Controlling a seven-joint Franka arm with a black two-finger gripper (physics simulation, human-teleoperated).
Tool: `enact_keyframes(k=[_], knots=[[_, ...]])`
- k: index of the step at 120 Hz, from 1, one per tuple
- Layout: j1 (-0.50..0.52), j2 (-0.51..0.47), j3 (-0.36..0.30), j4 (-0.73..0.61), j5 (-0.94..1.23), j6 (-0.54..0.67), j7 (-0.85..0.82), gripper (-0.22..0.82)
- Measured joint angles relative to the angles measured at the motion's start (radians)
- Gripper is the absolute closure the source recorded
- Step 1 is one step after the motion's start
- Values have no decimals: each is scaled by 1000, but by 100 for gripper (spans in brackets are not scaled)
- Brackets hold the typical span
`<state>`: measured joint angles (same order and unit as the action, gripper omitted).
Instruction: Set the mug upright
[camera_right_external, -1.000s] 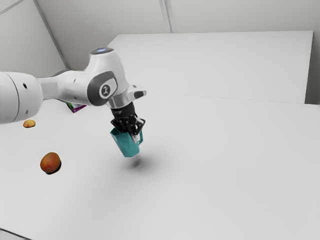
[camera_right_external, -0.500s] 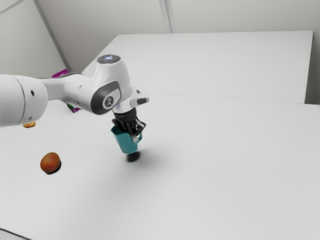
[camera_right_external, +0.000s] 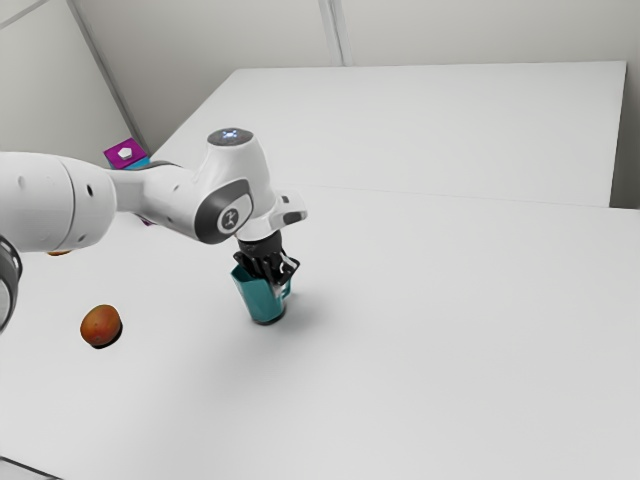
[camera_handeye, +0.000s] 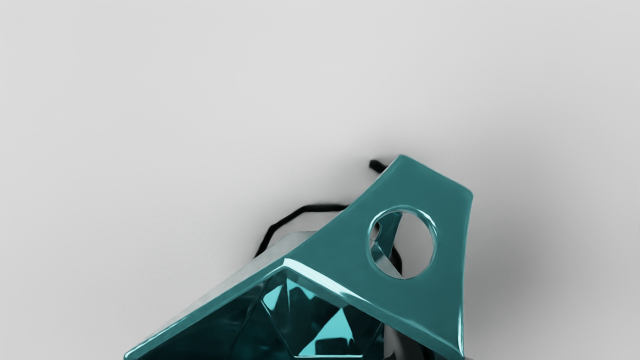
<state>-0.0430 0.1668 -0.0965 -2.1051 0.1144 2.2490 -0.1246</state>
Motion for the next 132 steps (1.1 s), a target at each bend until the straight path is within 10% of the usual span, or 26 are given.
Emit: enact_keyframes(k=[54,132], knots=[[-7,-43,-2,1,-10,-12,4,15],[-38,-197,19,199,-4,-192,22,1]])
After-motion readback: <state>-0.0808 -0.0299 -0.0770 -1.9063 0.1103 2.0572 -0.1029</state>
